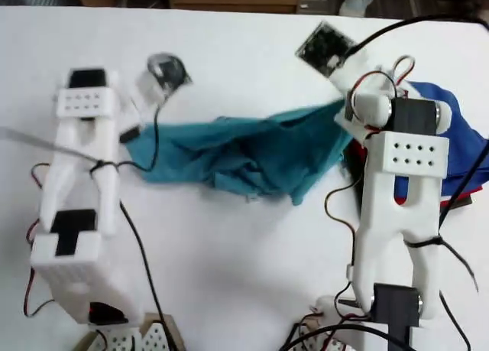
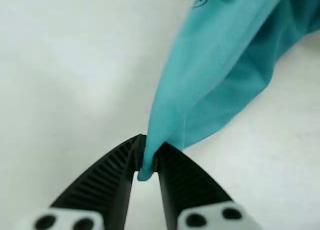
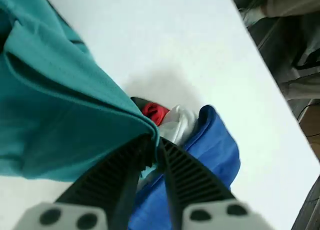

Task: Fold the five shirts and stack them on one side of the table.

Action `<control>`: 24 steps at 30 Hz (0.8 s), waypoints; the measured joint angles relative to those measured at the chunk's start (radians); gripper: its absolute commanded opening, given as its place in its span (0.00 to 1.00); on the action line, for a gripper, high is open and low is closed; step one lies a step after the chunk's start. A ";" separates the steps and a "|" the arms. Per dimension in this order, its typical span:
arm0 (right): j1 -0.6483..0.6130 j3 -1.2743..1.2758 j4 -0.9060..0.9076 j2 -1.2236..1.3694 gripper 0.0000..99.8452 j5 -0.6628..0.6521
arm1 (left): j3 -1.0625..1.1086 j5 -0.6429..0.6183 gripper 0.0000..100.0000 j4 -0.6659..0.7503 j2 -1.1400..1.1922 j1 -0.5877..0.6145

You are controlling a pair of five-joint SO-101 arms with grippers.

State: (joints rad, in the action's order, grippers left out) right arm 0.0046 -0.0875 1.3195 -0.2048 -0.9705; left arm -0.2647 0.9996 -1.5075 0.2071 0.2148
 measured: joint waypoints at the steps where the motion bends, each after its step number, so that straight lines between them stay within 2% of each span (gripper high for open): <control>1: -0.015 -0.015 -0.009 0.000 0.02 0.005 | -0.051 0.000 0.02 -0.040 -0.029 0.006; 5: -0.084 -0.115 -0.012 0.000 0.02 0.009 | -0.238 0.000 0.02 -0.180 -0.143 0.037; 11: -0.143 -0.384 -0.012 0.000 0.02 0.015 | -0.376 -0.025 0.02 -0.252 -0.290 0.071; 17: -0.161 -0.680 -0.012 -0.002 0.02 0.015 | -0.328 -0.026 0.02 -0.261 -0.382 0.097; 24: -0.160 -0.904 -0.002 -0.002 0.02 0.015 | -0.219 -0.026 0.02 -0.261 -0.543 0.095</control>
State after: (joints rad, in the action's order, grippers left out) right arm -0.1550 -0.9912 1.3180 -0.2064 -0.9551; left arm -0.4841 0.9735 -1.7683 -0.3360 0.3099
